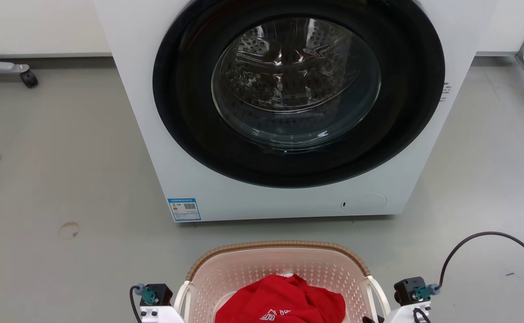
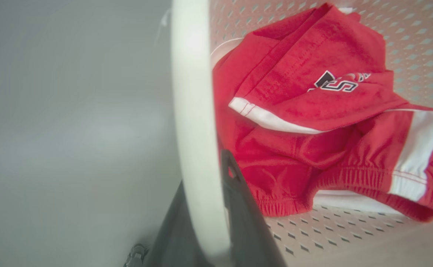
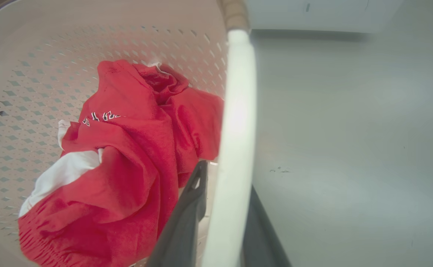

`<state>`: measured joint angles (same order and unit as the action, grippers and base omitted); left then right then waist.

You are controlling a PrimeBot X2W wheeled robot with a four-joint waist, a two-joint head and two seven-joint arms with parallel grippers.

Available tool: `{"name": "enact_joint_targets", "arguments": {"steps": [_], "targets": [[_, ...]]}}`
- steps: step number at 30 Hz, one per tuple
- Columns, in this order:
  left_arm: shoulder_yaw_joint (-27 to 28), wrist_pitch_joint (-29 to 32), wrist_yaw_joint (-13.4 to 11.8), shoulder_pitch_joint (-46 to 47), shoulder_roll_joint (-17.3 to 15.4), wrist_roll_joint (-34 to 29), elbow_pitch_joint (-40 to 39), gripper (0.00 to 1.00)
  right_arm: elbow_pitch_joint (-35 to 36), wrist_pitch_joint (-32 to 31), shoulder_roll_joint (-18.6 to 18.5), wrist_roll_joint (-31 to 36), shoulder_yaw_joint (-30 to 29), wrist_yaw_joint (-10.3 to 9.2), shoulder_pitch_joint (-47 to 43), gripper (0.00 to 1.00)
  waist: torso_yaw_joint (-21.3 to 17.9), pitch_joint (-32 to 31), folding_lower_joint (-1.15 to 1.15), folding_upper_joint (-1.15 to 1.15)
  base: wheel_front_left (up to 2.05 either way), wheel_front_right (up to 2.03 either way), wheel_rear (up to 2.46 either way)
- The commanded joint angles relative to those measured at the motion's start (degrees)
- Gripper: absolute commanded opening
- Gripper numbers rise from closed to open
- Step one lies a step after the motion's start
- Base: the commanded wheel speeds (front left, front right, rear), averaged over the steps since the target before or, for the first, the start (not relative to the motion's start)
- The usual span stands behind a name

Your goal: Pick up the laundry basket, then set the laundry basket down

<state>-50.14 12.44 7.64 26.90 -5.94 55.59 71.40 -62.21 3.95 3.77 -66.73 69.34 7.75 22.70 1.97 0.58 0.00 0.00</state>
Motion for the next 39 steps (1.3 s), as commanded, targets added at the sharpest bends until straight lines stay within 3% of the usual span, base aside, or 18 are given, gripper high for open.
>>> {"name": "enact_joint_targets", "arguments": {"steps": [1,13,39], "targets": [[1.42,-0.25,-1.53,1.05,-8.77,-0.02,2.56,0.0,-3.11,0.15,-6.65,-0.24,-0.25,-0.26,0.03,0.0,0.17,-0.8,0.0,0.0,0.0,0.0,0.0],[0.89,3.15,-0.96,1.2,-9.62,0.57,2.56,0.0,-4.21,-0.39,-6.65,-2.25,0.04,-0.26,0.16,0.0,1.15,-2.04,0.0,0.0,0.0,0.0,0.0],[0.39,2.36,-0.9,2.32,-9.48,0.96,2.56,0.0,-6.07,0.8,-6.65,-3.19,1.35,-0.26,2.15,0.0,1.92,-1.37,0.0,0.0,0.0,0.0,0.0]]}}
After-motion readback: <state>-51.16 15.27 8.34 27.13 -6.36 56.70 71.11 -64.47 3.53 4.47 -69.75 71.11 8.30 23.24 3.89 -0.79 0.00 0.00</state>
